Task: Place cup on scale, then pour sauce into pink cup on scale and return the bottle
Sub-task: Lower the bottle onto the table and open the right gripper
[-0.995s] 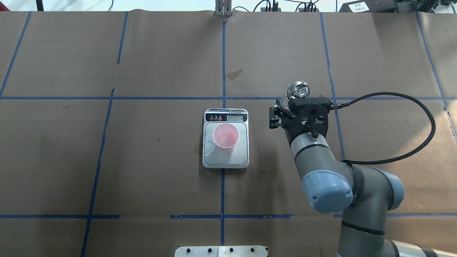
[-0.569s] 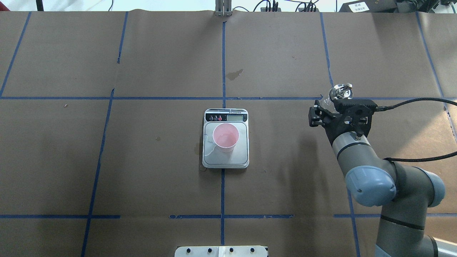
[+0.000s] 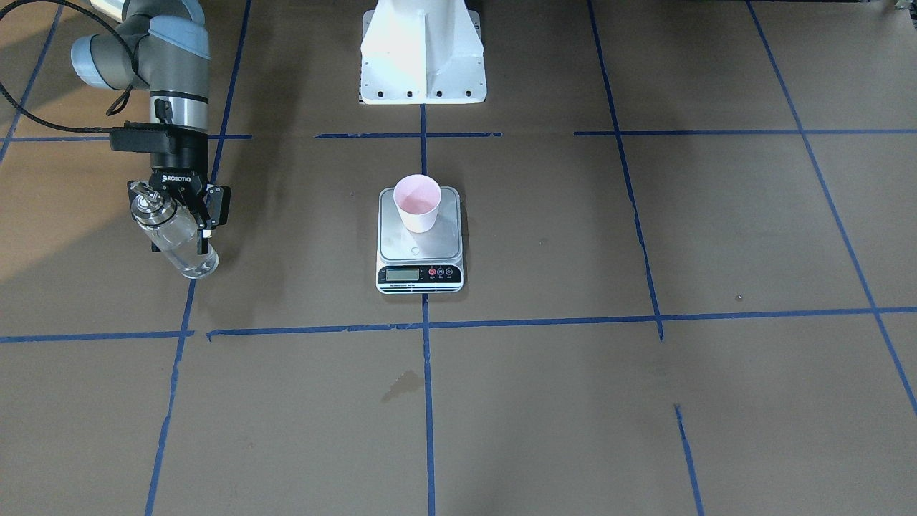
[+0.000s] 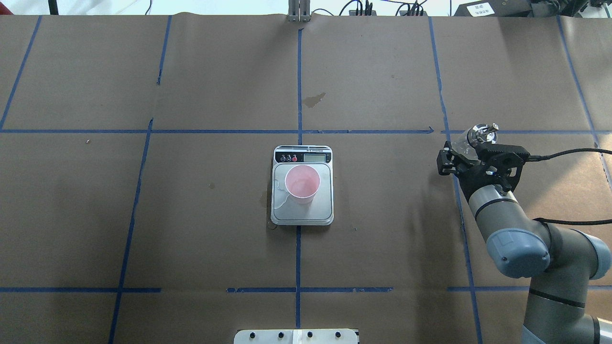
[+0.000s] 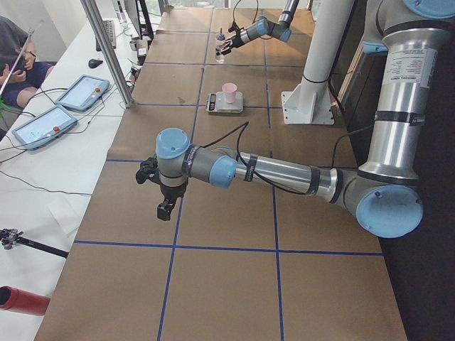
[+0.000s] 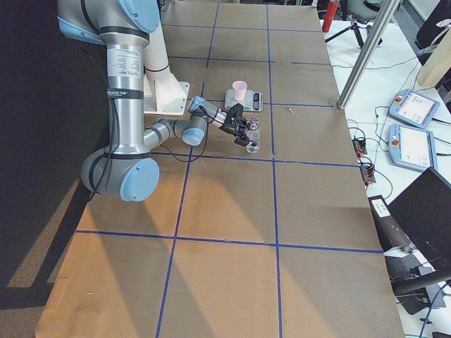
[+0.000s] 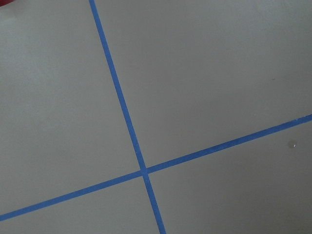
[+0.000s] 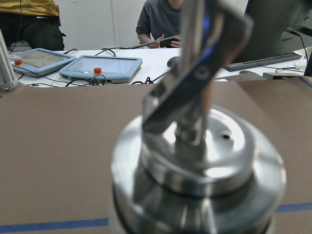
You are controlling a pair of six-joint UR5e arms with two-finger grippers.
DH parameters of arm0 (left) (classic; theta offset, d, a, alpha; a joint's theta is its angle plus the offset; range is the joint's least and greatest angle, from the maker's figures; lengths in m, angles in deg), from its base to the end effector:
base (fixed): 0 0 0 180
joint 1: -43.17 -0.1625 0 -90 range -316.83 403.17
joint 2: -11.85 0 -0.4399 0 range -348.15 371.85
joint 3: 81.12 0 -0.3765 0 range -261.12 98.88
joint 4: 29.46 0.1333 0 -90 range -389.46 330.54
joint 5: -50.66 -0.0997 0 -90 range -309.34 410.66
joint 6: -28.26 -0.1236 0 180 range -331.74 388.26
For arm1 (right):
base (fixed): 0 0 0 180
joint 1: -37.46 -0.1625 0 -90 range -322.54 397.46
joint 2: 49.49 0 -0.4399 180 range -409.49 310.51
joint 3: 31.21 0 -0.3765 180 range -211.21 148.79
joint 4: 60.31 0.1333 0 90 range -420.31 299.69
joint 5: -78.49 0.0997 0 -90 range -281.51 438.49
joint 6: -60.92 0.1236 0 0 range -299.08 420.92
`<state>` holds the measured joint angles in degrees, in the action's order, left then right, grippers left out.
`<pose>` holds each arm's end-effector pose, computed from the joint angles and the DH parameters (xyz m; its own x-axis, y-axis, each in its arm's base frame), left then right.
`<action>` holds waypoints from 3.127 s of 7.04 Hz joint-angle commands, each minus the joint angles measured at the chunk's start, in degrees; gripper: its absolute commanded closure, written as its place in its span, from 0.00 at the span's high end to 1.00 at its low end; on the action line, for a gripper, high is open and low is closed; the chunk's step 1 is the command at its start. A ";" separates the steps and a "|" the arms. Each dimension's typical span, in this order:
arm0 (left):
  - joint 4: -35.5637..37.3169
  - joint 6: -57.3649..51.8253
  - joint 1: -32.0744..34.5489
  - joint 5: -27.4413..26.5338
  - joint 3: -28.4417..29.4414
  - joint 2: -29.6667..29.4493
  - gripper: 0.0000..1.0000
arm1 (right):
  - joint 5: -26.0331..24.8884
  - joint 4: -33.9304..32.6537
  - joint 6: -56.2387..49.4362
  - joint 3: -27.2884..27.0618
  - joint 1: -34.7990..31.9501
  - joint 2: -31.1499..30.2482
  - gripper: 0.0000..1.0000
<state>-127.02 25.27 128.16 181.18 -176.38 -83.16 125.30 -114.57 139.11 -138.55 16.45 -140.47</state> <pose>-0.0063 -0.5352 0.5925 0.7346 0.3137 -0.6017 -0.1216 0.9332 0.3380 -0.3756 -0.3777 0.4730 0.7180 0.1159 0.6863 -0.6320 0.5218 0.5730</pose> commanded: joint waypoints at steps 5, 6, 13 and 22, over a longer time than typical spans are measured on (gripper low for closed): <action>-0.09 0.00 0.00 0.00 -0.19 -0.09 1.00 | 6.02 -0.14 2.22 0.64 0.00 -1.30 0.00; -0.09 0.00 0.00 -0.09 -0.10 -0.26 1.00 | 6.02 -0.14 1.79 1.34 0.00 -1.30 0.00; -0.18 -0.09 -0.09 -0.18 0.43 -0.79 1.00 | 6.19 0.12 1.52 0.47 0.00 -2.27 1.00; -0.18 -0.26 0.00 -0.18 0.43 -0.97 1.00 | 63.74 -33.96 1.09 -23.34 -10.92 -6.31 1.00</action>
<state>-127.12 25.14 128.15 181.00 -176.02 -84.43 177.48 -145.09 140.47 -160.19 10.95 -146.81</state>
